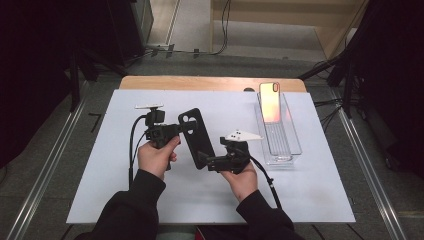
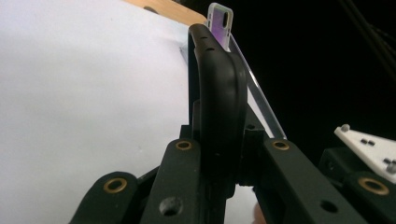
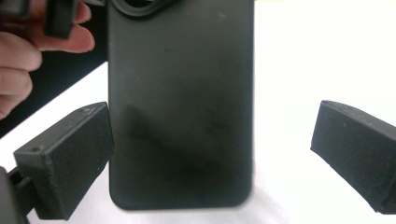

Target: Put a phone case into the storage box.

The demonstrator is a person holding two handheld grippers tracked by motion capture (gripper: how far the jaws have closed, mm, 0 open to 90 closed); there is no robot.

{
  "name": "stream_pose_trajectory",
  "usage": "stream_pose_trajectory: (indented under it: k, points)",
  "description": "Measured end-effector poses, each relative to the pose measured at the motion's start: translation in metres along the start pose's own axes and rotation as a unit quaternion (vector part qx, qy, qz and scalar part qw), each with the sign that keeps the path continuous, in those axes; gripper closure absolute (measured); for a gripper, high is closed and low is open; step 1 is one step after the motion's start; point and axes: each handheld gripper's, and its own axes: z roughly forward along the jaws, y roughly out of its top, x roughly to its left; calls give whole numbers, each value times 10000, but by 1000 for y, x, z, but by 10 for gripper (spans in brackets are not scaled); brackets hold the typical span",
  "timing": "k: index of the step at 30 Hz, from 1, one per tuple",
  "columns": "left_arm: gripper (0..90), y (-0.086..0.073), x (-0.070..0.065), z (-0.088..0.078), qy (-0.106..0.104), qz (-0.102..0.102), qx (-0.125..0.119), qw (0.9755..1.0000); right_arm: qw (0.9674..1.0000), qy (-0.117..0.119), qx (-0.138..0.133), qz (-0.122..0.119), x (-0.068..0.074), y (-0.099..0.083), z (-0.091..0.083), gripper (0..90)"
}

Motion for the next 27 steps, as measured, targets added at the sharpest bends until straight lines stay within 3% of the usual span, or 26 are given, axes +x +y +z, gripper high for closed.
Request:
stream_pose_trajectory:
  k: [4,7,10,12,17,24,26,27]
  points:
    - [820,-3,-4,1,178,382,-33,9991,9998,-30,192,-73,-4,4,-4,0]
    - [820,-6,-6,3,283,701,-1,9971,9992,-28,347,-181,-7,7,-10,0]
    - [819,-8,-6,4,268,821,-23,9963,9986,-55,415,-318,-11,10,-16,0]
    - [820,-9,-6,4,261,936,-79,9952,9987,61,440,-241,-14,11,-20,0]
    - [821,-14,-11,3,189,1369,-275,9900,9982,129,449,-375,-15,13,-28,0]
    - [822,-19,-17,3,137,1725,-434,9839,9958,80,587,-704,-13,11,-34,0]
    - [822,-21,-19,4,120,1861,-399,9817,9951,89,608,-776,-12,10,-35,0]
    - [822,-22,-19,5,88,1875,-343,9816,9949,103,615,-798,-12,10,-35,0]
